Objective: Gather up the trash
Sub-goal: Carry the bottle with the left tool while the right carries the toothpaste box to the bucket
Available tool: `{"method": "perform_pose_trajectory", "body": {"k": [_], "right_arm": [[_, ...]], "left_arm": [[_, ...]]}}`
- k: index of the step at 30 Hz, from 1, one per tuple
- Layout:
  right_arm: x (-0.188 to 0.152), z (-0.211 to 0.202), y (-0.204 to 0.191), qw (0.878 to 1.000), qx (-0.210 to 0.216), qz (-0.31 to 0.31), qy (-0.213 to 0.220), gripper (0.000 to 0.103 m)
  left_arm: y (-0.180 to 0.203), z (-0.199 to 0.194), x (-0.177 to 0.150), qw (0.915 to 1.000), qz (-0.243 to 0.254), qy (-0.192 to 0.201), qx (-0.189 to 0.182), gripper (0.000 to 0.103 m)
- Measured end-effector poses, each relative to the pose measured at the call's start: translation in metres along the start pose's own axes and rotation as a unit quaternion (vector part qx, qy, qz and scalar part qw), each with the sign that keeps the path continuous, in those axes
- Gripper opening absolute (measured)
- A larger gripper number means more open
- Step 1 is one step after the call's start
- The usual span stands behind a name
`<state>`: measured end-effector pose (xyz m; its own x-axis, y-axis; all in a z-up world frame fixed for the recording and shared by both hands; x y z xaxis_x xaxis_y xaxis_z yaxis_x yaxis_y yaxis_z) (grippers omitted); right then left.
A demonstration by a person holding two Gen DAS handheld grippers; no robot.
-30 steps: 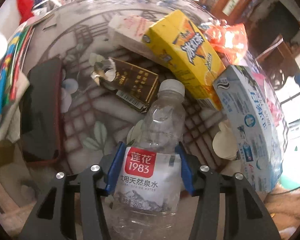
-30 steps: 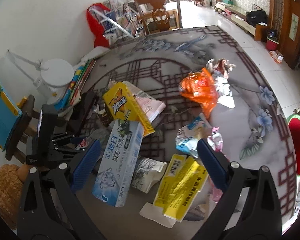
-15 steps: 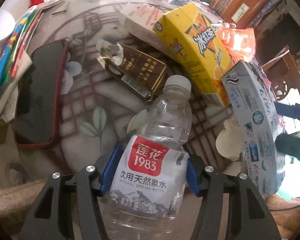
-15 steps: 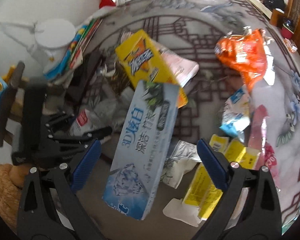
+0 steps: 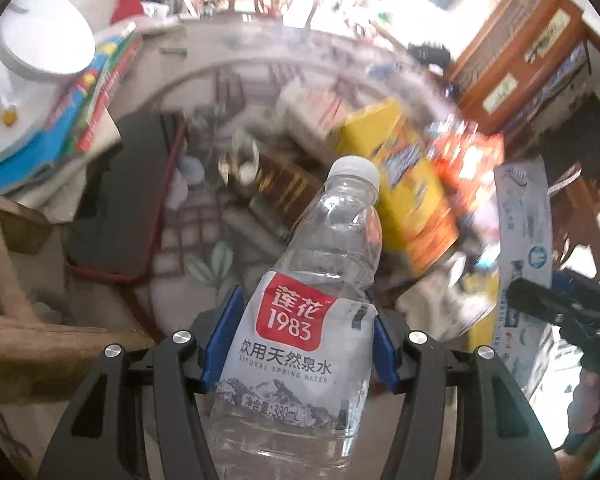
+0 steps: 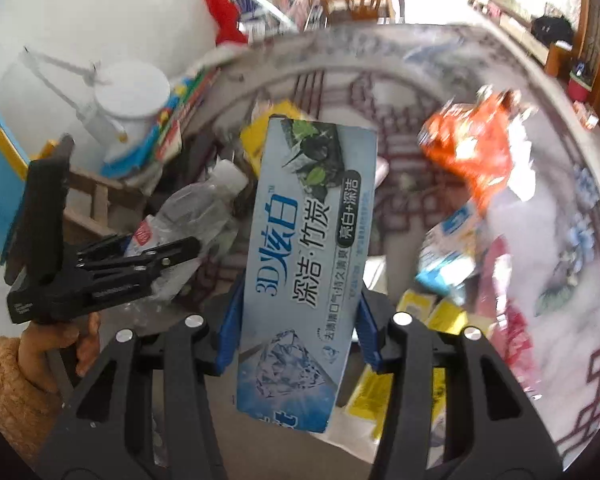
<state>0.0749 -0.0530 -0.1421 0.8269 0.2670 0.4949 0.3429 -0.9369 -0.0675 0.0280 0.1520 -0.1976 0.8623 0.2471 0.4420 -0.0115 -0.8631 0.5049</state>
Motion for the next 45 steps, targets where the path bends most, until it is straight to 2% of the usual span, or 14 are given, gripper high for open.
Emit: {"method": "perform_pose_trajectory", "body": {"k": [7, 20, 27, 39, 45], "right_arm": [[0.009, -0.023, 0.037, 0.998, -0.017, 0.050, 0.043, 0.047], [0.006, -0.050, 0.090, 0.989, -0.046, 0.113, 0.079, 0.047], [0.003, -0.063, 0.117, 0.983, -0.060, 0.146, 0.096, 0.047], [-0.016, -0.072, 0.172, 0.970, -0.089, 0.203, 0.096, 0.048], [-0.019, -0.077, 0.193, 0.968, -0.095, 0.210, 0.096, 0.048]], "left_arm": [[0.054, -0.022, 0.026, 0.9977, 0.013, 0.063, -0.023, 0.055], [0.141, 0.000, 0.060, 0.9929, 0.059, 0.081, -0.064, 0.055], [0.167, 0.013, 0.053, 0.9920, 0.072, 0.065, -0.081, 0.055], [0.198, 0.032, 0.042, 0.9902, 0.098, 0.037, -0.093, 0.055], [0.221, 0.050, 0.043, 0.9895, 0.105, 0.025, -0.096, 0.055]]}}
Point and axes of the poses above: each gripper's, at about its wrist camera, not at the fingertips, and z roughly the way its jaws point, y to its right, x to its top, the point moved 5 cm from there along z, roughly the way its jaws point, and after that the axes turned 15 degrees about -x, right-handed, at the moved point
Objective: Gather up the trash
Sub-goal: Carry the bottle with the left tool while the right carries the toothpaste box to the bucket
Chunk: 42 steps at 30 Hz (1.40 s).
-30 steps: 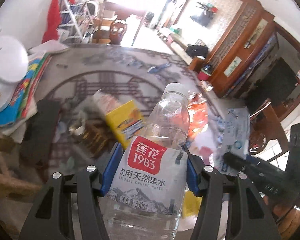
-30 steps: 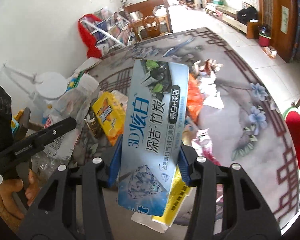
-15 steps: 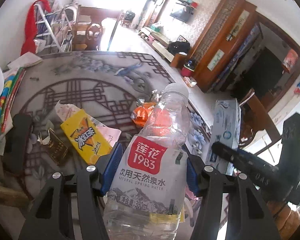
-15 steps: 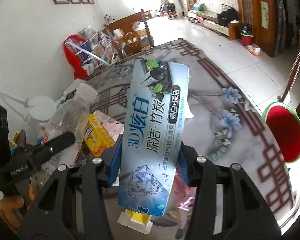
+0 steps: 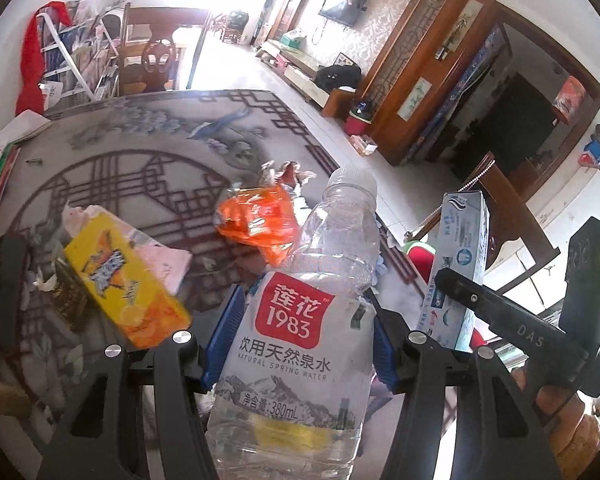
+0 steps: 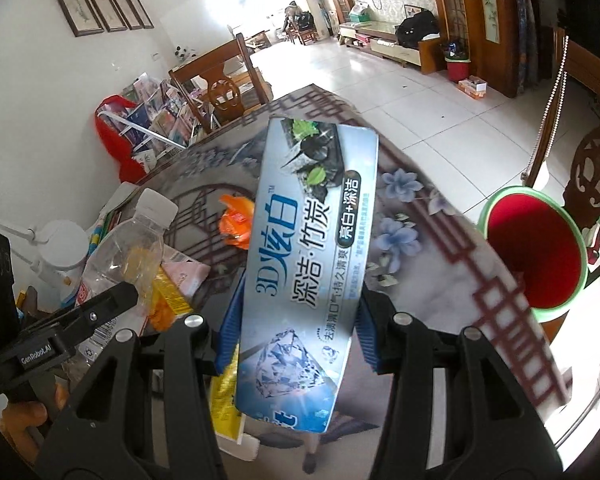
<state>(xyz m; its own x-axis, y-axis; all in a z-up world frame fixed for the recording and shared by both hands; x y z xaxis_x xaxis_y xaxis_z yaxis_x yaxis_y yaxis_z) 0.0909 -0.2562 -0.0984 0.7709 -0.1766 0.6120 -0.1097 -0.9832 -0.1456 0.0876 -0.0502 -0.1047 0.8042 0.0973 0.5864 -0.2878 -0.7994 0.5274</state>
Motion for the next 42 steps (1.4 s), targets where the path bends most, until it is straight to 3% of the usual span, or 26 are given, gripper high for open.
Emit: {"method": "perform_pose_trajectory", "body": {"k": [20, 29, 38, 42], "right_arm": [[0.048, 0.014, 0.119, 0.999, -0.011, 0.047, 0.007, 0.048], [0.055, 0.022, 0.196, 0.996, -0.044, 0.079, -0.001, 0.048], [0.042, 0.054, 0.266, 0.989, -0.083, 0.118, -0.042, 0.048], [0.047, 0.067, 0.286, 0.987, -0.100, 0.119, -0.048, 0.054]], "left_arm": [[0.081, 0.069, 0.041, 0.9990, 0.043, 0.003, 0.011, 0.055], [0.117, 0.116, 0.036, 0.9987, 0.047, -0.020, -0.002, 0.055], [0.163, 0.175, 0.029, 0.9947, 0.073, -0.066, -0.029, 0.055], [0.180, 0.199, 0.027, 0.9918, 0.088, -0.082, -0.041, 0.055]]}}
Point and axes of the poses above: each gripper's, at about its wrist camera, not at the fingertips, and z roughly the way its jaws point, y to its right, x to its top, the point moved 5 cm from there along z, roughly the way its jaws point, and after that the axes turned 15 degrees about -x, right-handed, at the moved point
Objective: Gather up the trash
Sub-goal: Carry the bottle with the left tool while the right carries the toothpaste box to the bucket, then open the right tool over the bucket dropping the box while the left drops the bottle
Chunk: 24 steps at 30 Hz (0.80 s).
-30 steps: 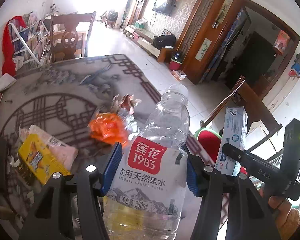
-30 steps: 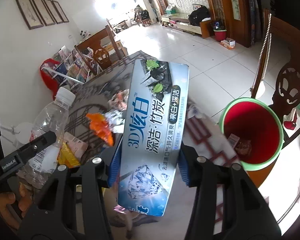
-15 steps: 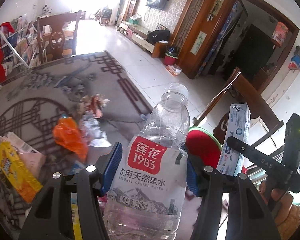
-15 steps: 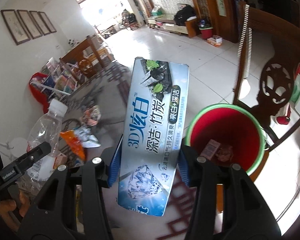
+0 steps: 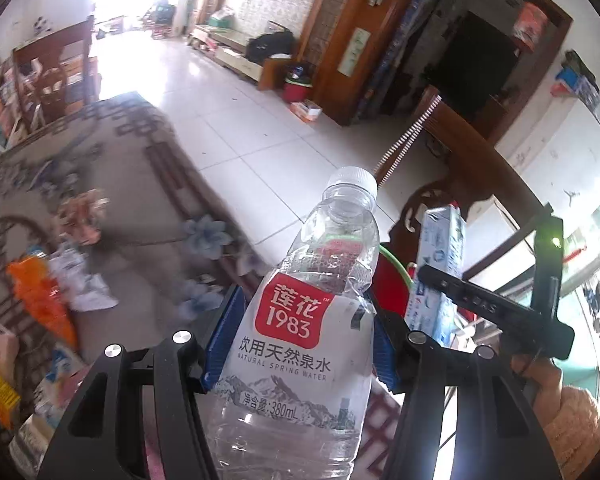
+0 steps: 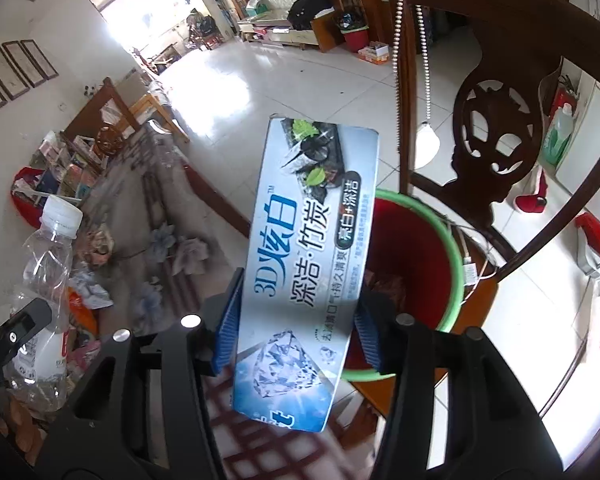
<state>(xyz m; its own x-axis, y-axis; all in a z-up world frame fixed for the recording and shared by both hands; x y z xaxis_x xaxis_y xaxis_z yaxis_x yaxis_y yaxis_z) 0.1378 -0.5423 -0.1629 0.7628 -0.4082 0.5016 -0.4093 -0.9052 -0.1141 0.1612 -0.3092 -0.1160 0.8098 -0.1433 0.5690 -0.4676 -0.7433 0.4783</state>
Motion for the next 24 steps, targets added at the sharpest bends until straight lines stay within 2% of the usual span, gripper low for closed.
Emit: {"method": "perform_pose_trajectory", "body": {"k": [6, 12, 14, 19, 22, 24], "right_arm": [[0.009, -0.005, 0.035, 0.999, -0.011, 0.040, 0.027, 0.066], [0.006, -0.011, 0.075, 0.995, -0.026, 0.091, 0.029, 0.068], [0.005, -0.013, 0.086, 0.994, -0.028, 0.104, 0.026, 0.068], [0.003, -0.018, 0.098, 0.992, -0.031, 0.116, 0.030, 0.068], [0.001, -0.019, 0.101, 0.992, -0.031, 0.120, 0.030, 0.068], [0.001, -0.019, 0.102, 0.992, -0.031, 0.121, 0.029, 0.068]], "left_arm": [[0.026, 0.052, 0.004, 0.9986, 0.028, -0.034, -0.030, 0.055], [0.052, 0.110, 0.013, 0.9942, 0.056, -0.075, -0.053, 0.055], [0.057, 0.127, 0.013, 0.9926, 0.050, -0.090, -0.064, 0.055], [0.063, 0.154, 0.010, 0.9914, 0.040, -0.110, -0.059, 0.056], [0.066, 0.156, 0.010, 0.9918, 0.044, -0.107, -0.054, 0.070], [0.066, 0.153, 0.010, 0.9920, 0.046, -0.104, -0.054, 0.071]]}}
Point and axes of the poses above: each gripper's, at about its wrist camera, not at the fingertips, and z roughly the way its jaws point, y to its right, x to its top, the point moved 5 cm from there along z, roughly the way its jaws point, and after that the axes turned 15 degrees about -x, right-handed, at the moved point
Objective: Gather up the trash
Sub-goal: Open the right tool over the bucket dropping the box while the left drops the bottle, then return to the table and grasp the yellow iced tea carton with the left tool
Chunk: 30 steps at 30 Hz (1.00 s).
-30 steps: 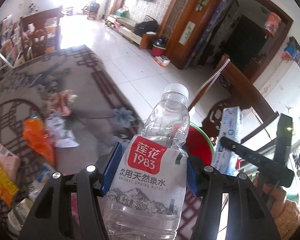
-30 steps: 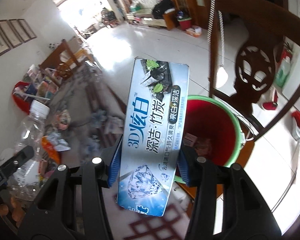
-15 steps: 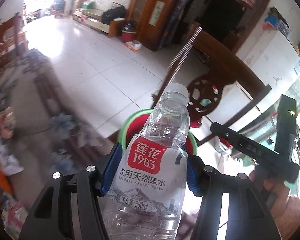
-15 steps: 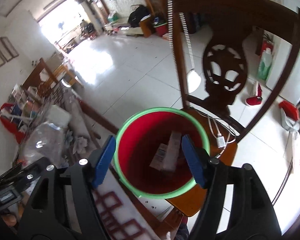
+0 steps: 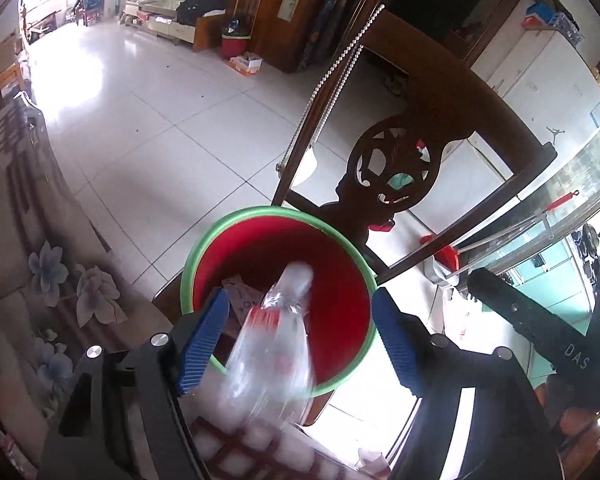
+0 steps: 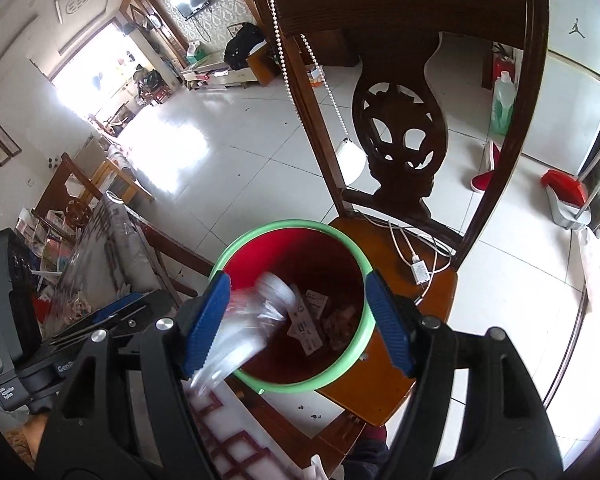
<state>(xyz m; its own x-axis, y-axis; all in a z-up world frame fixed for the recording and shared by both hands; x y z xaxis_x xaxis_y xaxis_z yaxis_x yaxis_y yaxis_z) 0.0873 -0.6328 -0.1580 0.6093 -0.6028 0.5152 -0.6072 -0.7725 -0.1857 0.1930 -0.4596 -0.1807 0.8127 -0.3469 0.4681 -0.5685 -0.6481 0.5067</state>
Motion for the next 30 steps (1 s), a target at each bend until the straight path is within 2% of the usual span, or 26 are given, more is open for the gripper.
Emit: {"method": "perform_pose_trajectory", "body": {"k": [4, 9, 12, 21, 30], "right_arm": [[0.000, -0.003, -0.004, 1.000, 0.006, -0.003, 0.003, 0.068], [-0.003, -0.010, -0.022, 1.000, 0.017, -0.023, 0.008, 0.068], [-0.007, -0.015, -0.037, 0.999, 0.027, -0.037, 0.011, 0.068], [-0.030, -0.029, -0.102, 0.994, 0.064, -0.091, 0.011, 0.071], [-0.075, -0.049, -0.182, 0.982, 0.102, -0.160, 0.005, 0.071]], "left_arm": [[0.004, -0.016, 0.000, 0.9999, 0.011, 0.010, 0.005, 0.071], [0.007, -0.060, -0.003, 0.9978, 0.031, 0.048, 0.035, 0.071], [0.002, -0.093, -0.009, 0.9952, 0.025, 0.078, 0.054, 0.071], [-0.040, -0.188, -0.047, 0.9824, -0.035, 0.149, 0.108, 0.071], [-0.107, -0.253, -0.115, 0.9665, -0.111, 0.172, 0.154, 0.071]]}}
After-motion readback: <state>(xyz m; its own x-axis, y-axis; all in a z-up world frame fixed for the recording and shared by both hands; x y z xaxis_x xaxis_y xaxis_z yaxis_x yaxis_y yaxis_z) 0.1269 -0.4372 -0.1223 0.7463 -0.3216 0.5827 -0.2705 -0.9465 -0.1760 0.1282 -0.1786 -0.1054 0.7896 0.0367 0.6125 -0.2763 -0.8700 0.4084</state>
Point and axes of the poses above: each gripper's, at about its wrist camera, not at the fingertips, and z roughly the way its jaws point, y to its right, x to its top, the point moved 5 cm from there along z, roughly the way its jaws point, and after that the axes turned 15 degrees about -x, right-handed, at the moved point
